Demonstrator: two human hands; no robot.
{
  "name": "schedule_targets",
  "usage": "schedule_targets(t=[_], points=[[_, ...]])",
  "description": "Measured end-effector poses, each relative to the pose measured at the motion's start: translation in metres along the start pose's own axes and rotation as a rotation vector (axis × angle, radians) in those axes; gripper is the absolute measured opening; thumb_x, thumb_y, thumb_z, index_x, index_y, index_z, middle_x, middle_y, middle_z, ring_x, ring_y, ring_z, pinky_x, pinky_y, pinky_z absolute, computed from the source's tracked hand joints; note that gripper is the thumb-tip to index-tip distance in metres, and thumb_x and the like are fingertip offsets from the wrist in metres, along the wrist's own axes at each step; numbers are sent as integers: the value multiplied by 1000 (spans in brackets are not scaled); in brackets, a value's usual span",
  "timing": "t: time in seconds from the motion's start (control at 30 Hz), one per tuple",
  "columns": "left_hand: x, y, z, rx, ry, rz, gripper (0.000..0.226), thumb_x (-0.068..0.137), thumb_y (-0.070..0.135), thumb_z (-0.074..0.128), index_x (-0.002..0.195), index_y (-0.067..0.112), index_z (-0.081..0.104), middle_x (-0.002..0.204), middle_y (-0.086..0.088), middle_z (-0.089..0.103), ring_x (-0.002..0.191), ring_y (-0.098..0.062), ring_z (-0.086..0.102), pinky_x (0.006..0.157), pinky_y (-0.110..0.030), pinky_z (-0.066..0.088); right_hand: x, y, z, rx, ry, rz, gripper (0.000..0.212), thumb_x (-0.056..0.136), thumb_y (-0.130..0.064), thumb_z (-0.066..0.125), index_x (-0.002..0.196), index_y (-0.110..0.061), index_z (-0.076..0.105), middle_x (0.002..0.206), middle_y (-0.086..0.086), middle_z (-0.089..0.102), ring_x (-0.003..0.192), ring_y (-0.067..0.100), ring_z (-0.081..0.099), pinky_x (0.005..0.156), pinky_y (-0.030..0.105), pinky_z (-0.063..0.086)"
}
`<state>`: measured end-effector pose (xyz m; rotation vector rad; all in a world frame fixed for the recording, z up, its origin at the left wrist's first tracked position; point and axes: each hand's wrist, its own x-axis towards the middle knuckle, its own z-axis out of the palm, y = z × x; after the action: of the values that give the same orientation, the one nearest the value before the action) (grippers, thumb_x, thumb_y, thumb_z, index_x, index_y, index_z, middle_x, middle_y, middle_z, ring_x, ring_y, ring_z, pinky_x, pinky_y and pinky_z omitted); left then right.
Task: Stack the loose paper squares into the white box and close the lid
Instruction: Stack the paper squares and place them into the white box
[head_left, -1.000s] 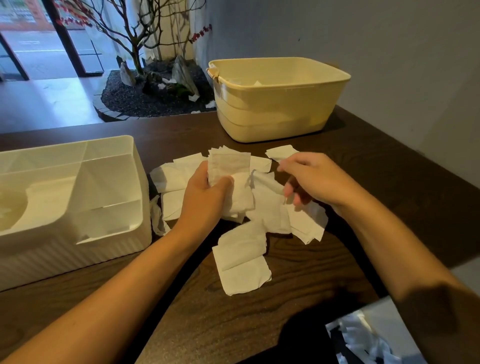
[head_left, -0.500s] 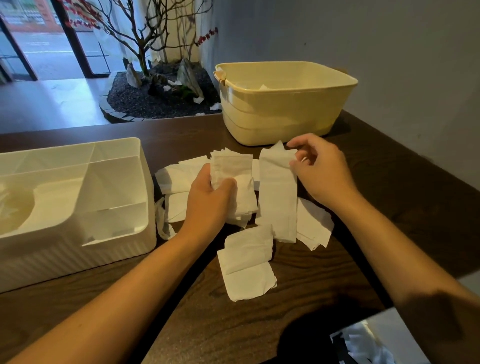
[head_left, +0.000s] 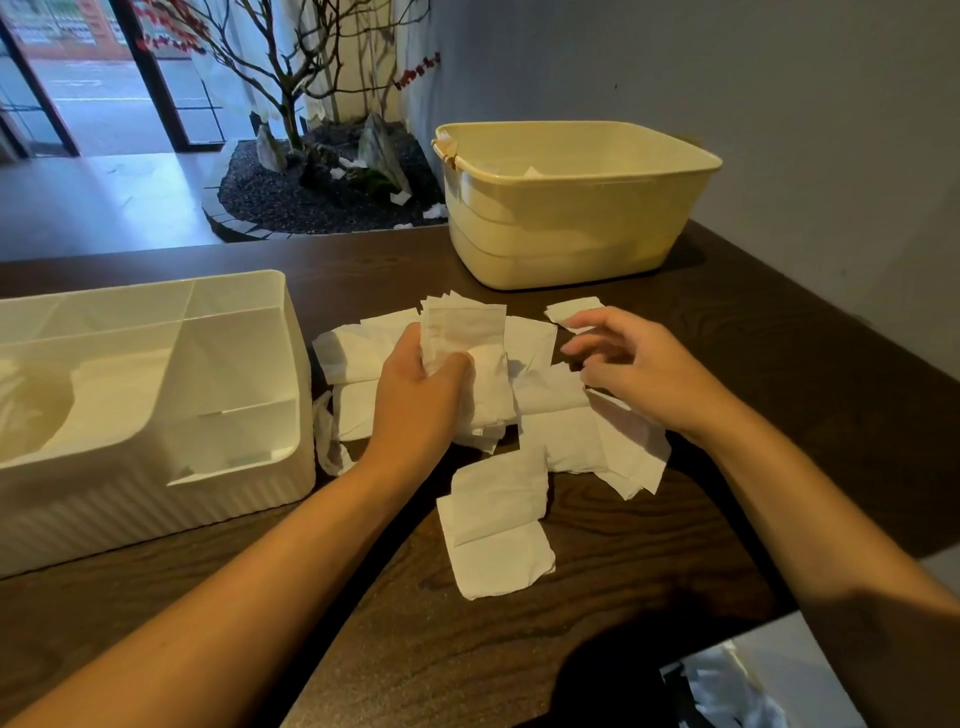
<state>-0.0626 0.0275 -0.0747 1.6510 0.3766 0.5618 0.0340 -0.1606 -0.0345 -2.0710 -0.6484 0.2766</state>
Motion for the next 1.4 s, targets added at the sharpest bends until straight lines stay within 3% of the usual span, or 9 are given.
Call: schedule_targets(t=[0.2, 0.33, 0.53, 0.67, 0.87, 1.0, 1.13, 1.27, 1.4], points=[[1, -1, -1, -1, -5, 17, 30, 100, 16, 53, 124, 33, 50, 118, 16, 60, 109, -6, 57, 89, -26, 50, 3, -2, 0, 18, -72, -38, 31, 94, -5, 58, 116, -24, 68, 89, 0, 76, 87, 20, 70, 83, 32, 59], [0, 0, 1, 0, -17, 19, 29, 100, 15, 53, 120, 37, 49, 109, 25, 57, 103, -1, 56, 83, -22, 48, 8, 1, 4, -312, -83, -48, 46, 91, -31, 68, 135, -36, 53, 113, -16, 64, 104, 5, 59, 83, 21, 51], [0, 2, 0, 0, -8, 32, 28, 100, 14, 52, 113, 39, 53, 107, 25, 60, 102, -1, 58, 85, -24, 51, 8, -2, 9, -21, 47, -106, 15, 98, -27, 61, 105, -24, 73, 66, -10, 69, 61, 0, 60, 67, 18, 49], [2, 0, 1, 12, -4, 38, 27, 99, 13, 53, 119, 32, 54, 110, 21, 62, 105, -4, 60, 89, -29, 53, 2, -5, 7, 92, 50, -77, 26, 102, -31, 52, 94, -22, 75, 69, 12, 71, 79, 19, 71, 83, 24, 52], [1, 1, 1, 12, -29, 32, 27, 100, 14, 53, 120, 32, 53, 112, 20, 62, 107, -5, 59, 85, -26, 51, 17, 5, 7, -617, -83, 118, 38, 88, -54, 64, 120, -32, 65, 125, -6, 58, 125, 21, 45, 102, 47, 46], [0, 3, 0, 1, -22, 33, 27, 100, 14, 52, 120, 32, 52, 110, 21, 62, 104, -2, 59, 81, -22, 50, 18, 1, 11, -445, -48, 89, 6, 88, -32, 71, 87, -29, 66, 105, -6, 64, 108, 17, 56, 91, 42, 53], [0, 2, 0, -22, -1, 38, 28, 101, 14, 50, 123, 30, 53, 116, 15, 64, 109, -5, 60, 90, -28, 52, 16, -6, 6, -479, 116, -30, 10, 93, -34, 64, 95, -35, 74, 107, -14, 69, 106, 12, 59, 96, 42, 51], [-2, 3, -1, -19, 28, 64, 27, 102, 15, 48, 113, 39, 50, 108, 22, 61, 101, 3, 59, 82, -21, 49, 10, -14, 2, -479, 205, -141, 19, 97, -33, 60, 109, -29, 74, 108, -18, 67, 92, 0, 53, 83, 20, 42], [-4, 4, -1, 9, 120, 141, 21, 103, 14, 44, 108, 34, 49, 100, 19, 61, 87, 11, 58, 72, -12, 45, 7, -29, -5, -274, 135, -210, 10, 96, -26, 63, 98, -26, 72, 92, -15, 69, 87, 3, 64, 84, 30, 56]])
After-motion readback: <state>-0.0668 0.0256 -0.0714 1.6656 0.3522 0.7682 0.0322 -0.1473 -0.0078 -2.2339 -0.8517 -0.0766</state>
